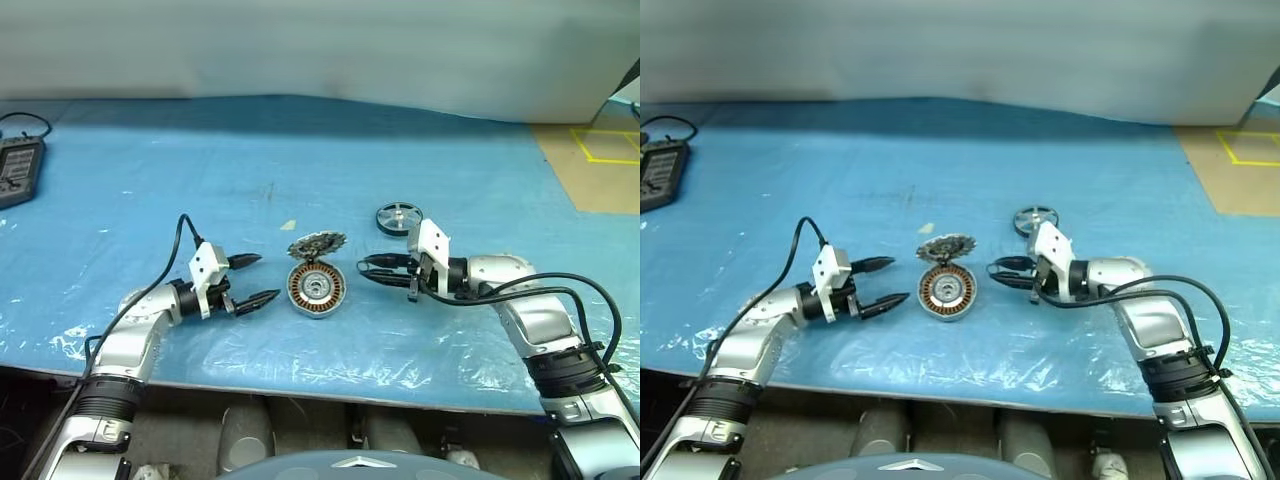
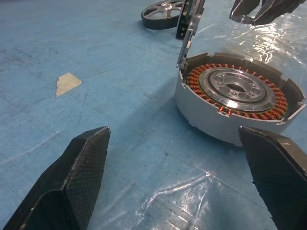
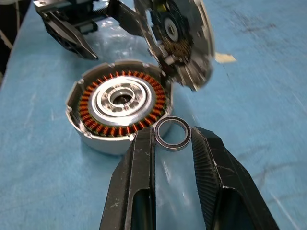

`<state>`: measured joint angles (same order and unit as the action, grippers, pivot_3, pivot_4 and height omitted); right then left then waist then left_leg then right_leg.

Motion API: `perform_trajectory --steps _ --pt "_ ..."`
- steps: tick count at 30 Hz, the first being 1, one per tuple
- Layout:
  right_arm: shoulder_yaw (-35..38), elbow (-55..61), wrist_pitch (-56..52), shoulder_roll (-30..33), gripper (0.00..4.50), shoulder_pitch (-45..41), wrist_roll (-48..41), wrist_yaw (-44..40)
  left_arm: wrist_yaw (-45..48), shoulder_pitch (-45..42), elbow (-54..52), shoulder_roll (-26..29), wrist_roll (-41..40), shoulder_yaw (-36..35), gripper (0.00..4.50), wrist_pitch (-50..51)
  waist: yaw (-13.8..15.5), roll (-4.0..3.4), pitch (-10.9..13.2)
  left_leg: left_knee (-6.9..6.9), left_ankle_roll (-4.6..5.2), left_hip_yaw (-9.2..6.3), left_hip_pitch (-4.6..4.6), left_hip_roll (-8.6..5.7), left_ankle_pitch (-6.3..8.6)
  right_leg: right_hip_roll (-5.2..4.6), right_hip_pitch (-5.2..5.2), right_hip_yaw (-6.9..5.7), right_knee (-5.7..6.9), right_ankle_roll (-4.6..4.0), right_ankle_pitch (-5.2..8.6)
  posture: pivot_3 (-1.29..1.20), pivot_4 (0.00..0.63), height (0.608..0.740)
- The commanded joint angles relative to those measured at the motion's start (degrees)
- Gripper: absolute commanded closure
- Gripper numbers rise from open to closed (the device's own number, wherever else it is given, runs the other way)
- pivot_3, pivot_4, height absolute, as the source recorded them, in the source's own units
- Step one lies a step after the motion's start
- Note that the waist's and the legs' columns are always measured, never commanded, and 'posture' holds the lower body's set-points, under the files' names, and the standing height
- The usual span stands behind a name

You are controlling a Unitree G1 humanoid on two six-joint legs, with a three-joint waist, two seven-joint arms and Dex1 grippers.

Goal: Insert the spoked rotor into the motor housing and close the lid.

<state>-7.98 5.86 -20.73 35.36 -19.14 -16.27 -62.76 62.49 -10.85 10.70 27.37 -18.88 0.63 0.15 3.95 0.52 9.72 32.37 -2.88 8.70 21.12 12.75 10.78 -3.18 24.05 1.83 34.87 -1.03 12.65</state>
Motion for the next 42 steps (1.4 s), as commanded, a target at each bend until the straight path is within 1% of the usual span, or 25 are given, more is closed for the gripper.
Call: perform_trajectory --steps 1,6,12,21,30,42 --pt "-2.1 1.4 -0.1 -1.0 3.69 -1.2 -0.6 -1.0 1.1 0.4 -1.4 0.0 -0.7 0.1 0.0 -1.5 0.0 0.0 0.0 0.0 0.0 0.0 0.01 -0.01 0.0 -0.01 0.0 0.0 -0.01 0.0 0.0 0.0 0.15 0.74" --pt "-6.5 -0.9 2.1 -3.9 3.69 -2.6 1.6 -1.5 2.2 1.2 -2.5 -0.1 -1.4 -0.1 0.0 -1.8 -0.1 0.0 0.0 -0.03 -0.01 0.0 0.06 0.01 0.0 0.0 0.06 -0.01 -0.02 0.0 0.0 0.0 0.15 0.74" --pt "-8.5 -3.1 3.6 -5.7 3.69 -4.6 2.8 -1.9 4.0 2.6 -4.3 1.0 -2.0 -0.6 0.0 -2.7 0.0 0.0 0.0 -0.02 -0.01 0.0 0.06 0.02 0.0 0.0 0.06 -0.01 0.0 0.0 0.0 0.0 0.15 0.74" --pt "-11.0 -6.5 5.2 -8.3 3.69 -6.2 4.8 -2.4 5.5 4.1 -5.6 2.4 -0.7 1.2 0.0 -4.5 -0.1 0.0 0.0 -0.02 -0.01 0.01 0.06 0.02 0.0 0.01 0.06 -0.01 0.01 0.0 0.0 0.0 0.15 0.74" --pt "-11.8 -9.9 6.9 -10.1 3.69 -7.7 6.2 -2.5 4.2 4.0 -6.8 2.3 -0.5 1.9 0.0 -3.7 -0.1 0.0 0.0 0.01 -0.01 0.01 0.04 0.01 0.0 0.01 0.06 -0.01 0.06 0.0 0.0 0.0 0.15 0.74" --pt "-11.9 -12.2 8.6 -9.8 3.69 -8.4 7.8 -3.1 2.8 4.3 -7.7 2.2 -0.6 2.1 0.0 -3.0 -0.1 0.0 0.0 0.05 -0.01 0.01 0.04 0.01 0.0 0.01 0.06 -0.01 0.11 0.0 0.0 0.0 0.15 0.74"
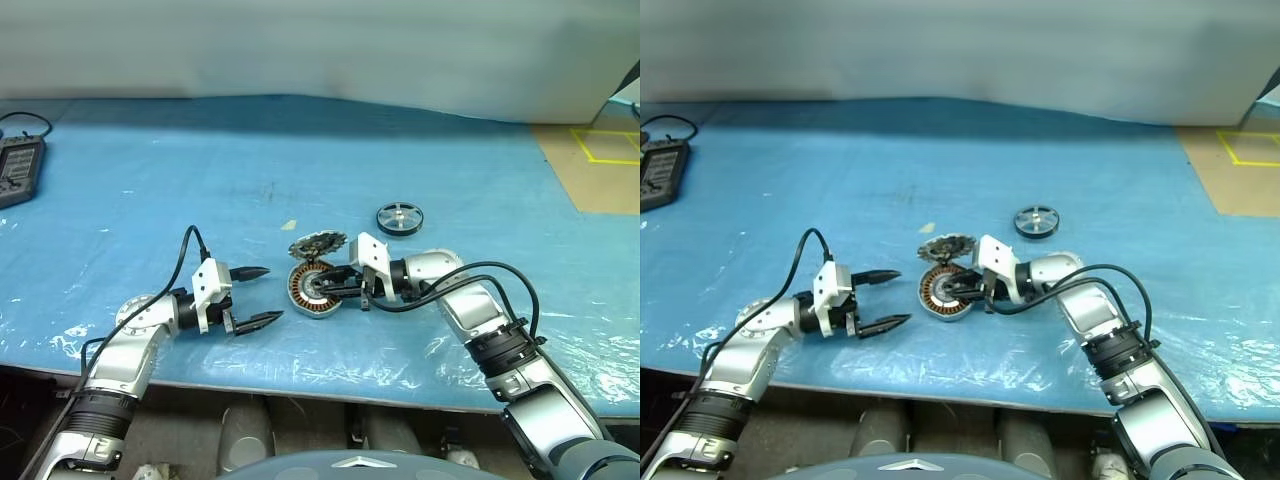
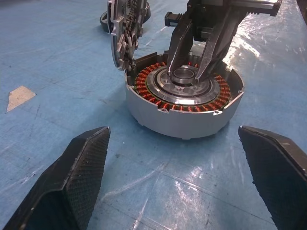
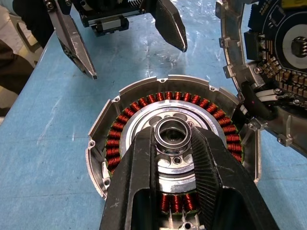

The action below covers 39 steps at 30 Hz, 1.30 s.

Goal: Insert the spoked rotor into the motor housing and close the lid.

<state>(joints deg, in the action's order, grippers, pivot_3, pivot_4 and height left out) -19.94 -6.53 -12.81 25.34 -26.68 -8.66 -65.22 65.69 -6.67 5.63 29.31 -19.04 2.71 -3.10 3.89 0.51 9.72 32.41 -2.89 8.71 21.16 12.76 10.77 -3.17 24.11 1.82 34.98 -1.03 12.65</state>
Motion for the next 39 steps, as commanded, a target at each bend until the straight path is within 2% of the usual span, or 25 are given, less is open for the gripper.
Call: perform_trajectory --steps 1,5,6,9,16,19,24,32,39 --pt "0.1 0.3 0.4 0.2 3.69 -0.8 -0.1 -0.9 -0.6 0.1 -2.9 0.3 -0.5 0.0 0.0 0.5 0.0 0.0 0.0 0.0 0.0 0.0 0.0 0.0 0.0 0.0 0.0 0.0 0.0 0.0 0.0 0.0 0.15 0.74" --pt "0.1 0.5 0.0 0.2 3.69 -0.6 -0.2 -1.4 -1.1 0.1 -3.9 0.4 -0.4 0.0 0.0 1.3 0.0 0.0 0.0 0.0 0.0 0.0 0.0 0.0 0.0 0.0 0.0 0.0 0.0 0.0 0.0 0.0 0.15 0.74" --pt "0.3 0.7 0.4 0.1 3.08 -0.4 0.0 -1.0 -1.3 0.2 -4.5 0.5 -0.5 0.0 0.0 1.6 0.0 0.0 0.0 0.0 0.0 0.0 0.0 0.0 0.0 0.0 0.0 0.0 0.0 0.0 0.0 0.0 0.15 0.74" --pt "0.8 1.7 0.2 -0.2 2.25 -0.1 -0.6 -0.6 -1.6 0.4 -5.4 0.5 -0.6 0.1 0.0 2.4 0.0 0.0 0.0 0.01 0.0 0.0 0.0 0.0 0.0 0.0 0.0 0.0 0.02 0.0 0.0 0.0 0.15 0.74" --pt "1.5 4.6 -2.6 0.0 2.25 -0.2 -2.6 -1.2 -1.9 0.2 -5.4 0.3 -0.5 0.1 0.0 3.0 0.0 0.0 0.0 0.03 0.0 0.0 0.0 0.0 0.0 0.0 0.0 0.0 0.03 0.0 0.0 0.0 0.15 0.74" --pt "1.5 4.8 -3.0 0.0 2.79 0.0 -3.1 -1.7 -1.8 -0.1 -5.0 0.2 -0.4 0.2 0.0 2.8 0.0 0.0 0.0 0.03 0.0 0.0 0.0 0.0 0.0 0.0 0.0 0.0 0.03 0.0 0.0 0.0 0.15 0.74" --pt "1.2 4.7 -3.4 -0.4 4.48 0.3 -3.3 -1.3 -1.6 0.3 -4.1 0.2 -0.2 0.1 0.0 1.8 0.0 0.0 0.0 0.03 0.0 0.0 0.0 0.0 0.0 0.0 0.0 0.0 0.03 0.0 0.0 0.0 0.15 0.74" --pt "0.8 2.3 -2.7 -1.0 4.48 -0.4 -1.8 -0.7 -1.5 0.4 -2.9 0.1 0.2 0.1 0.0 0.7 0.0 0.0 0.0 0.04 0.0 0.0 0.0 -0.01 0.0 0.0 0.0 0.0 0.04 0.0 0.0 0.0 0.15 0.74" --pt "-1.7 1.0 -1.8 1.3 4.48 0.1 2.2 -0.8 -1.9 0.6 -2.8 0.0 0.3 0.2 0.0 0.3 0.0 0.0 0.0 0.06 0.0 0.0 -0.02 0.0 0.0 0.0 -0.01 -0.01 0.06 0.0 0.0 0.0 0.15 0.74"
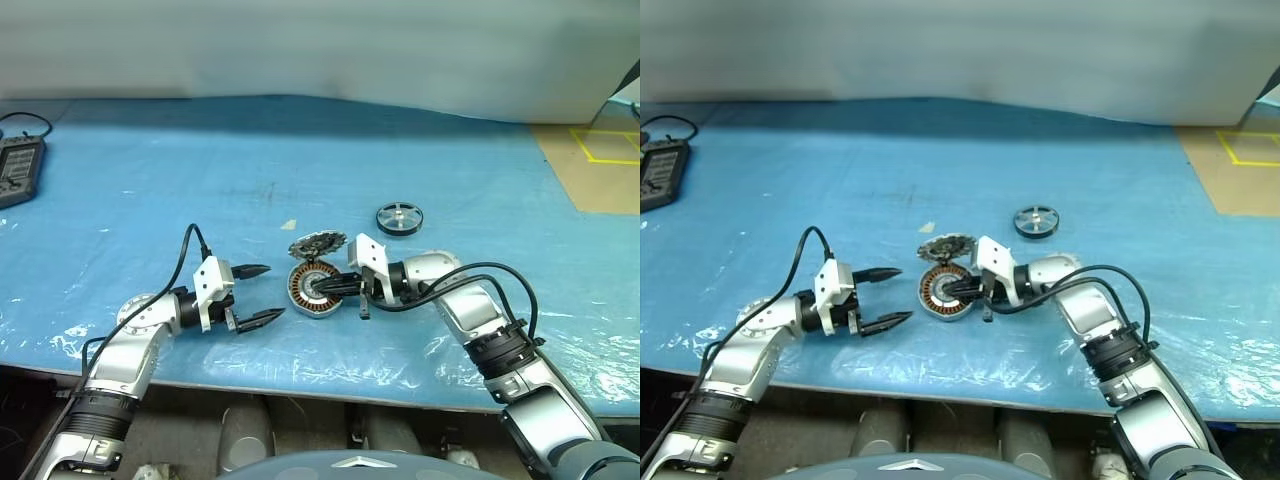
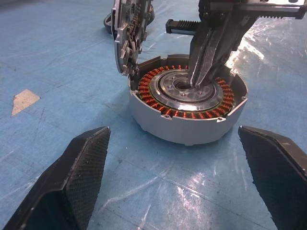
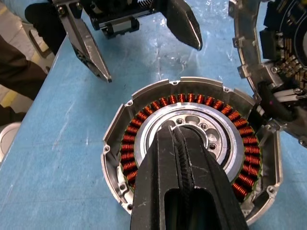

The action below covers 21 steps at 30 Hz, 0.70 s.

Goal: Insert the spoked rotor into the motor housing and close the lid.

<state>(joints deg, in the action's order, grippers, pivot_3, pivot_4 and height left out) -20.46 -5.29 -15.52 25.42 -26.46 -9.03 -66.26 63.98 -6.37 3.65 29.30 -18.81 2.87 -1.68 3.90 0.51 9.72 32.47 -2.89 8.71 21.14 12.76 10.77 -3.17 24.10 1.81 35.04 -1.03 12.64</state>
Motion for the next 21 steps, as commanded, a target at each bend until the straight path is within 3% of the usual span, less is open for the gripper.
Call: perform_trajectory --steps 1,21 --pt "-1.3 -0.4 1.1 1.4 4.48 -0.1 2.9 0.6 -0.2 0.3 -0.8 0.0 0.1 0.0 0.0 -1.2 0.0 0.0 0.0 0.01 0.0 0.0 -0.01 0.0 0.0 0.0 -0.01 0.0 0.01 0.0 0.0 0.0 0.15 0.74" --pt "-0.8 3.5 -0.6 1.6 4.48 -1.6 2.4 1.3 -0.5 0.7 -1.2 0.1 -0.2 0.1 0.0 -1.0 0.0 0.0 0.0 0.28 0.01 -0.01 -0.09 0.02 0.0 -0.02 -0.01 0.05 0.41 0.0 0.01 0.0 0.15 0.74"
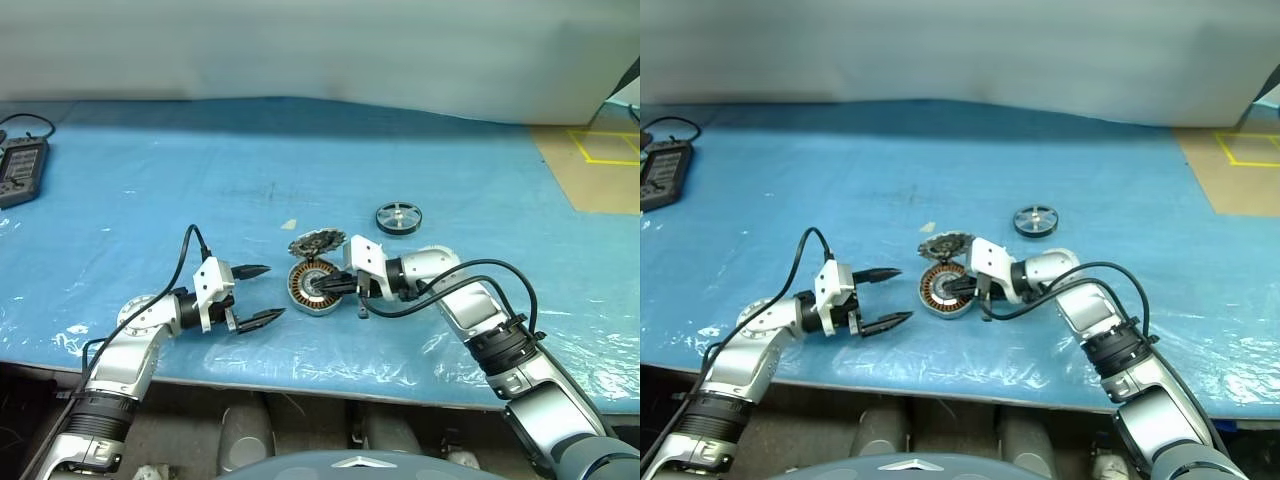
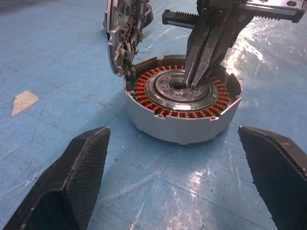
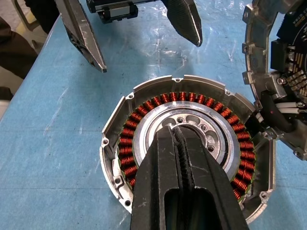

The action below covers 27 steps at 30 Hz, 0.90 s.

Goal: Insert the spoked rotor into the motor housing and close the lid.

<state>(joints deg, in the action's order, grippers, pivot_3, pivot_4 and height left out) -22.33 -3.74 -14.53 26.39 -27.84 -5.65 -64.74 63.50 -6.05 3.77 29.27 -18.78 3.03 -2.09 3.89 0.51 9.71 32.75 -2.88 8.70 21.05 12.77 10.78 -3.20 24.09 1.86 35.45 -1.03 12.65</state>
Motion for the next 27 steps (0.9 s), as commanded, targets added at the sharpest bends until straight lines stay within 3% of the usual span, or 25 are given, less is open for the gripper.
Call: perform_trajectory --steps 1,10,22,27 --pt "1.9 2.9 -2.4 0.6 4.48 -0.3 -2.2 -0.6 -0.1 0.4 -1.5 0.2 -0.3 -0.1 0.0 -0.5 0.0 0.0 0.0 0.0 0.0 0.0 0.01 0.0 0.0 0.0 0.0 0.0 0.0 0.0 0.0 0.0 0.15 0.74" --pt "4.2 6.5 -7.0 0.4 4.48 -1.8 -7.1 -1.8 -0.2 0.5 -1.5 0.2 -0.2 -0.1 0.0 -0.5 0.0 0.0 0.0 -0.05 0.0 0.01 0.1 0.03 0.0 0.02 0.09 -0.01 -0.07 -0.01 0.01 0.0 0.15 0.74" --pt "1.2 -1.5 -3.1 -1.9 4.48 -2.0 -2.9 -0.7 -0.3 0.4 -1.3 0.2 -0.1 -0.1 0.0 -0.7 0.0 -0.01 0.0 -0.04 -0.01 0.02 0.15 0.01 0.0 0.01 0.13 -0.01 -0.07 -0.01 0.01 0.0 0.15 0.74" --pt "-1.8 -3.1 -0.3 0.3 4.48 -1.6 2.7 -0.1 -0.3 0.6 -1.0 0.2 0.1 -0.2 0.0 -1.0 0.0 -0.01 0.0 -0.04 -0.01 0.01 0.13 0.01 0.0 0.02 0.12 -0.01 -0.06 -0.01 0.01 0.0 0.15 0.74"
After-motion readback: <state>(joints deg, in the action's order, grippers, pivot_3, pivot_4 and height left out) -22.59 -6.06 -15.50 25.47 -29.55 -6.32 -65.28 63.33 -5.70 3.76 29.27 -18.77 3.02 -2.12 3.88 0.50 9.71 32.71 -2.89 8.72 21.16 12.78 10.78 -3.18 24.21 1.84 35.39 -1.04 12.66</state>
